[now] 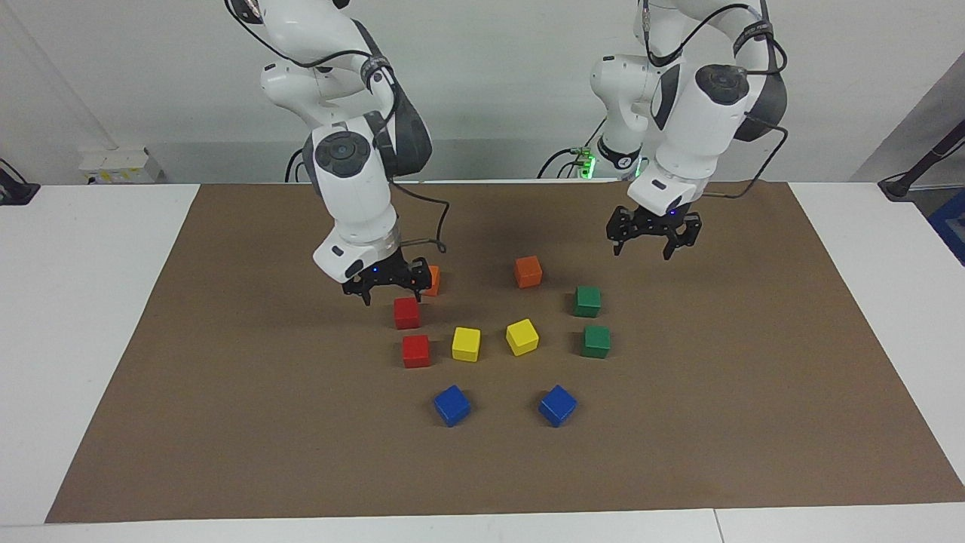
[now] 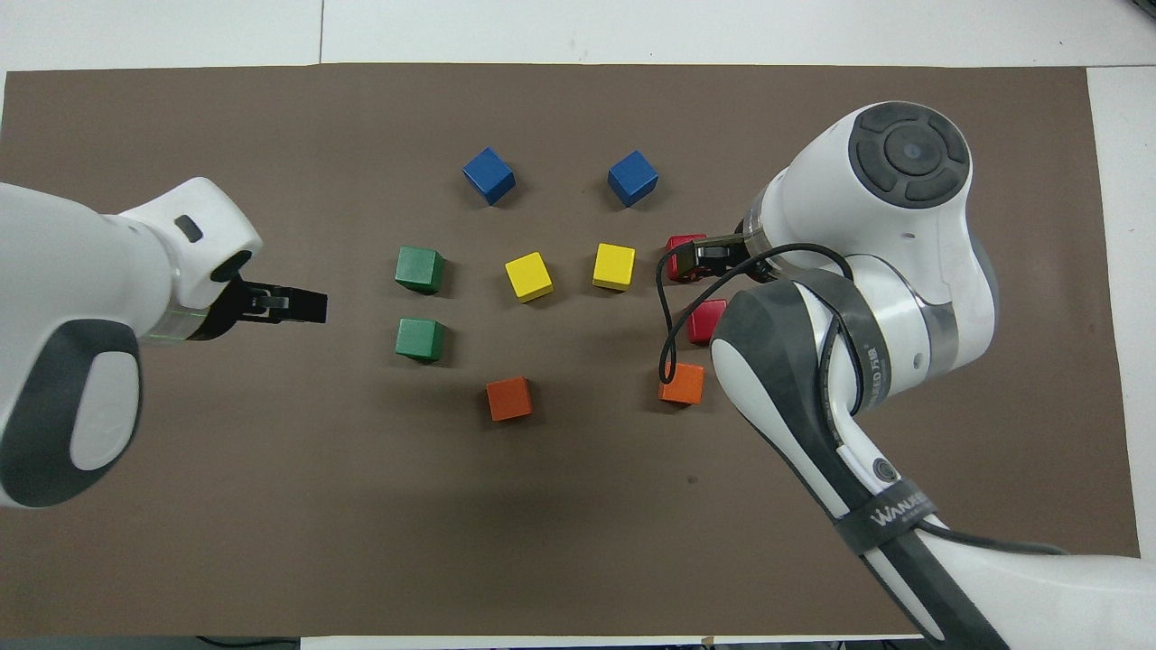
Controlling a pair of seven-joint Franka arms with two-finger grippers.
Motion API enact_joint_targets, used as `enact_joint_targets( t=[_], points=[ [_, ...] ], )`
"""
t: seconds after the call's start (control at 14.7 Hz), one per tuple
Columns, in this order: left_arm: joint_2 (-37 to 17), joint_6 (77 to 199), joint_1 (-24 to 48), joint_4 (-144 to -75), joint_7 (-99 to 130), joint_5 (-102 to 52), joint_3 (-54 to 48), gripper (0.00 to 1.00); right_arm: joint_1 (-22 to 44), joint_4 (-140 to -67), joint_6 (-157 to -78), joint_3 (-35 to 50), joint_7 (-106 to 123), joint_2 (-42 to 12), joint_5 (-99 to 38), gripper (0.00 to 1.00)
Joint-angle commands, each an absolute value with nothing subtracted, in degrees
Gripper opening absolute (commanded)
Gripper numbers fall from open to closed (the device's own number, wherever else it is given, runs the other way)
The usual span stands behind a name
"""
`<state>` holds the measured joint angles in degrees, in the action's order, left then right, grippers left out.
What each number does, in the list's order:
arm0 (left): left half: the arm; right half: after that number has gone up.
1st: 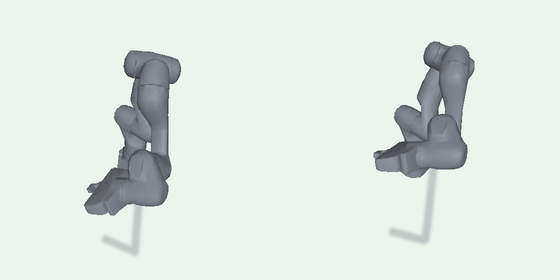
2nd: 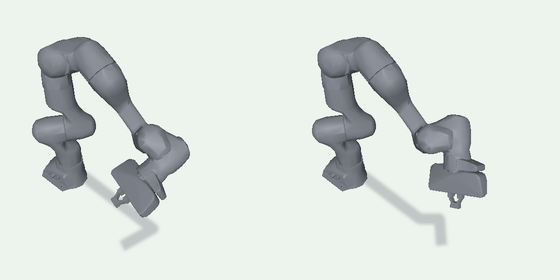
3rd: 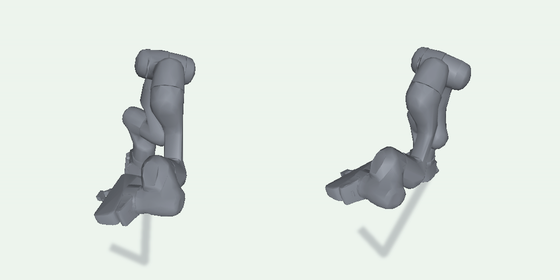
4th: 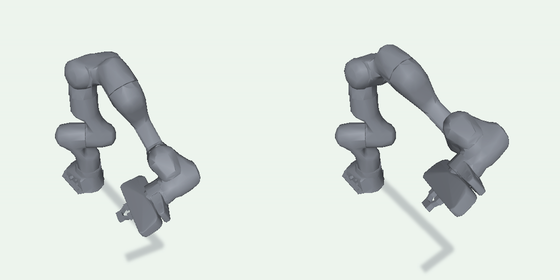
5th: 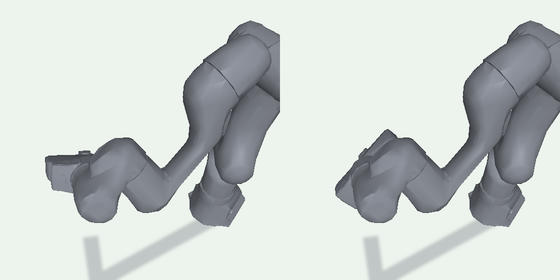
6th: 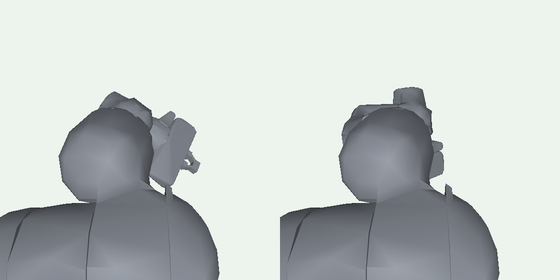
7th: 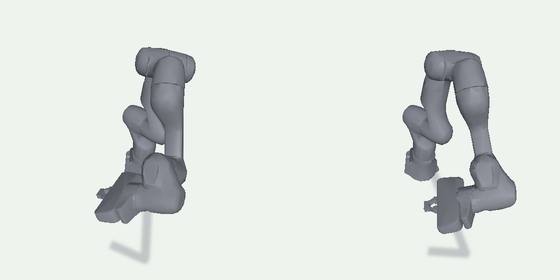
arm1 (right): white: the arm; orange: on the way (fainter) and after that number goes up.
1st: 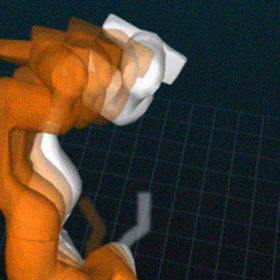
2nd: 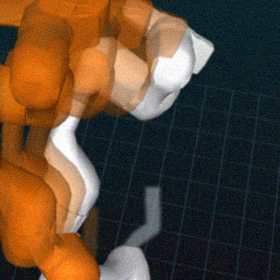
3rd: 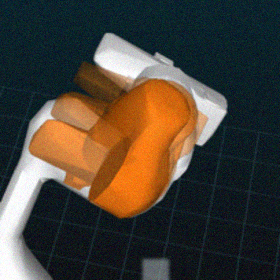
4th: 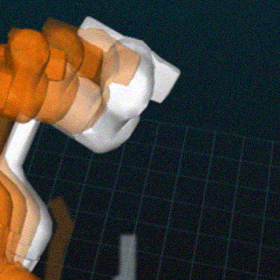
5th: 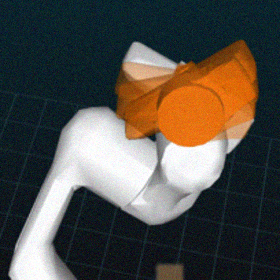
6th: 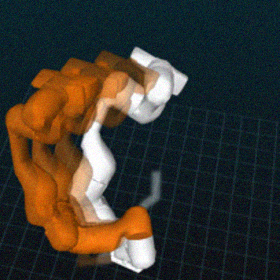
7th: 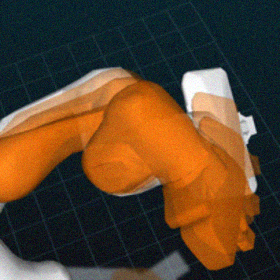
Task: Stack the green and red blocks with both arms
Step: 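Reach the left gripper to a green cube while the right gripper reaches red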
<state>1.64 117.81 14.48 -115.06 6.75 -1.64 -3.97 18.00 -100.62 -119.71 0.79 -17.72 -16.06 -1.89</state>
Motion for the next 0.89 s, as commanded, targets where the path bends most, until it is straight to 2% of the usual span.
enact_joint_targets(
  t=[0.0,0.27,0.82],
  points=[
    [-0.1,120.0,16.0,-115.9,7.2,-2.2,-3.1,1.0,17.5,-102.0,-122.4,1.2,-18.6,-17.1,-1.5,1.0],
    [-0.2,129.1,17.1,-122.7,8.1,-2.2,-3.1,1.0,17.5,-101.8,-123.2,1.2,-21.4,-19.9,-1.4,1.0],
    [-5.7,135.8,19.5,-122.9,9.0,-2.2,-3.1,1.0,18.8,-105.5,-122.4,1.2,-23.1,-19.5,1.8,1.0]
  ],
)
